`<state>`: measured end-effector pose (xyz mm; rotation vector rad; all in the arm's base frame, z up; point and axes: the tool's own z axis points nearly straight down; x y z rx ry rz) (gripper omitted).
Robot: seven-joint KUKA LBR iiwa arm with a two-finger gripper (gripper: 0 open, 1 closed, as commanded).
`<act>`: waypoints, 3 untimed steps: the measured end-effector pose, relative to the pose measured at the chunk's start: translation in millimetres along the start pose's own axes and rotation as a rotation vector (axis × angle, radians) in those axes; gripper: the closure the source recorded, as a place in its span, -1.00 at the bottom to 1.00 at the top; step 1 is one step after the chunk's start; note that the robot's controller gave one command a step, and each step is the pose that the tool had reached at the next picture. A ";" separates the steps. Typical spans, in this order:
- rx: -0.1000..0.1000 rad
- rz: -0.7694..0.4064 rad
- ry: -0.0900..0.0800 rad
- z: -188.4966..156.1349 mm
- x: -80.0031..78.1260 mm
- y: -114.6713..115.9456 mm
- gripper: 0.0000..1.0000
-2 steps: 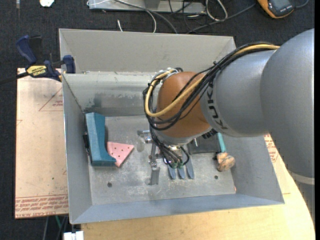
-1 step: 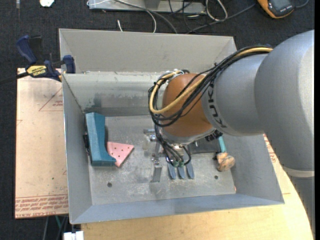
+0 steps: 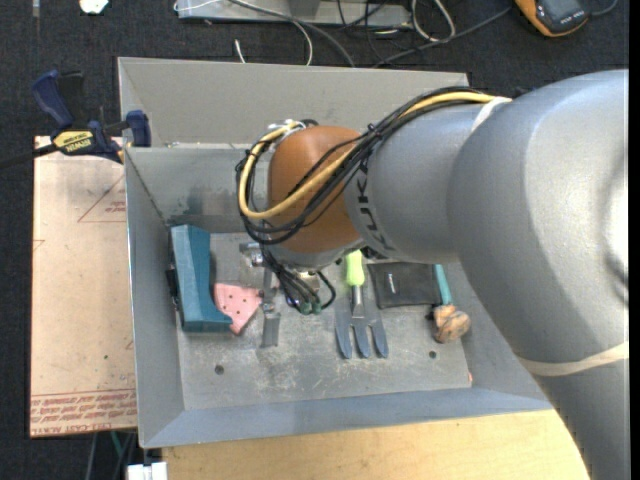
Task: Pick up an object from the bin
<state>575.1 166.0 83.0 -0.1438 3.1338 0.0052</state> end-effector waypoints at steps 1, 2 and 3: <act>-0.003 -0.179 -0.001 2.2 -29.8 2.2 -1.00; -0.001 -0.270 -0.001 10.5 -17.4 29.9 -1.00; 0.004 -0.289 -0.006 12.1 -34.6 21.5 1.00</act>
Offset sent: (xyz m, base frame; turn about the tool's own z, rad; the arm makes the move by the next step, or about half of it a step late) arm 0.0097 0.0380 -0.0130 -0.2795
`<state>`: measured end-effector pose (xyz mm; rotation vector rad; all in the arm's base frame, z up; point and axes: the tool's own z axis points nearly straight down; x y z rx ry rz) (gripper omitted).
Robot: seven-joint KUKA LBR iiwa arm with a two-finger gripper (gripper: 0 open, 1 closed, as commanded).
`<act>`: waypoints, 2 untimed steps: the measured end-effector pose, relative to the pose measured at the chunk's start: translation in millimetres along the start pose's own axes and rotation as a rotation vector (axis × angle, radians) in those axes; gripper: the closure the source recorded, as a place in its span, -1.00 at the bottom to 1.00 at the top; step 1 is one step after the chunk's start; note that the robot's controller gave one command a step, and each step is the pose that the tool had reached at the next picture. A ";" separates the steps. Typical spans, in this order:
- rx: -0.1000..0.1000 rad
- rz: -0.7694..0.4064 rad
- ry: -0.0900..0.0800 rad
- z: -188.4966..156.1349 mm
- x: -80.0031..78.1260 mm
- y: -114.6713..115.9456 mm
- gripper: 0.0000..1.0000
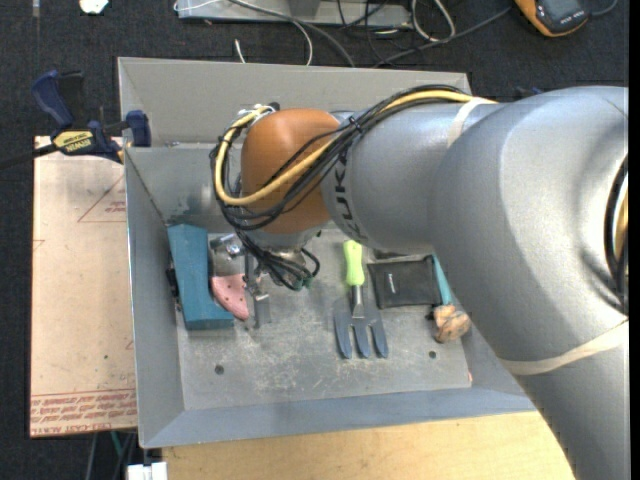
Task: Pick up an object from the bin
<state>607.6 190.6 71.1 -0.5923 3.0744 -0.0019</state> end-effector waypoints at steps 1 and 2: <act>0.000 0.000 0.000 0.0 0.0 0.0 1.00; 0.006 -0.169 -0.004 -1.1 -2.2 -0.7 1.00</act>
Offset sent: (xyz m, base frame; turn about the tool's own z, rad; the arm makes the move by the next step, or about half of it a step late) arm 0.0006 0.0053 -0.0011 -0.3786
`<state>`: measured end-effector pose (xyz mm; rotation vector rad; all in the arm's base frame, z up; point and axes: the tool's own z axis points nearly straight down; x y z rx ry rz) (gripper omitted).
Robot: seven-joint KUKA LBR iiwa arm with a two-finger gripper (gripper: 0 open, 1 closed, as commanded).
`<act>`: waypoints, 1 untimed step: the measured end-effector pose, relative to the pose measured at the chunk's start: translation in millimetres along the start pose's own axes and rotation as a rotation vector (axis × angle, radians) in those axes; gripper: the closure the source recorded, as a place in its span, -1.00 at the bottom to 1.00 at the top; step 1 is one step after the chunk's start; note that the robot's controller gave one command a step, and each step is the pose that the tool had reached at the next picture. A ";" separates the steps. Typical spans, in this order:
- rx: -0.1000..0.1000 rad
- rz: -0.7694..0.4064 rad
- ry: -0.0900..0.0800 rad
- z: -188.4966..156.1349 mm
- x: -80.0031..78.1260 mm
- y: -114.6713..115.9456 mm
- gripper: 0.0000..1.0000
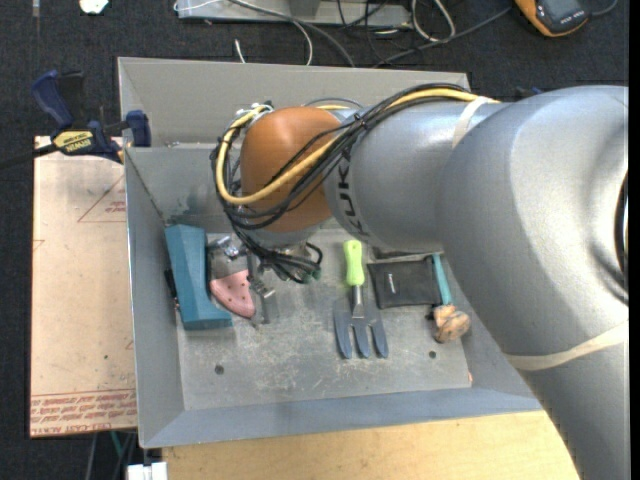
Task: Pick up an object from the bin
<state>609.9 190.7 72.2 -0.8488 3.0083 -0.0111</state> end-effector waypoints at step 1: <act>0.003 -0.077 0.002 -0.2 0.6 -1.6 1.00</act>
Offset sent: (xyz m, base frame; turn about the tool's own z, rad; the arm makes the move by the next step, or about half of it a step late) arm 0.0036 0.0103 -0.0022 -0.4960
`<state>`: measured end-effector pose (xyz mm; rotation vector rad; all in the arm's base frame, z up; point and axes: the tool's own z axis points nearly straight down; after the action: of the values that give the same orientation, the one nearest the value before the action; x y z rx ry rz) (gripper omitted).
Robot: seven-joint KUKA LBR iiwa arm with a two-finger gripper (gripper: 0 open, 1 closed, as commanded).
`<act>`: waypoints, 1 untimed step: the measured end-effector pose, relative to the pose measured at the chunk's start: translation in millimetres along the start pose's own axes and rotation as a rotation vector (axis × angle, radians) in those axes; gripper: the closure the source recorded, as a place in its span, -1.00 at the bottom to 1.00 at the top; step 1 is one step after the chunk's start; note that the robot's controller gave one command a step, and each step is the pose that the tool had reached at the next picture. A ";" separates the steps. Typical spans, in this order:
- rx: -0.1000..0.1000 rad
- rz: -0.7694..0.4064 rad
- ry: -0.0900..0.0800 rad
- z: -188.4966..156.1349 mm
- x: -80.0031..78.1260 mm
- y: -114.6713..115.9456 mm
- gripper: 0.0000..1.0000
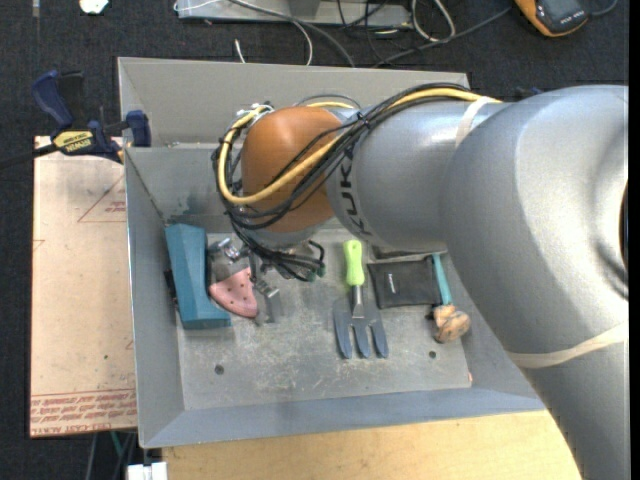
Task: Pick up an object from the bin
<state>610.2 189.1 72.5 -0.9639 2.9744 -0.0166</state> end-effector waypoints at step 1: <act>0.008 -0.095 0.003 -1.1 -1.6 -0.7 1.00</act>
Offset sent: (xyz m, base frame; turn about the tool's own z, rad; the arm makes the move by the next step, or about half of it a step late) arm -0.0206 0.0145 0.0142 -0.0898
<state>611.9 189.4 73.6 -1.1049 2.9256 -0.0307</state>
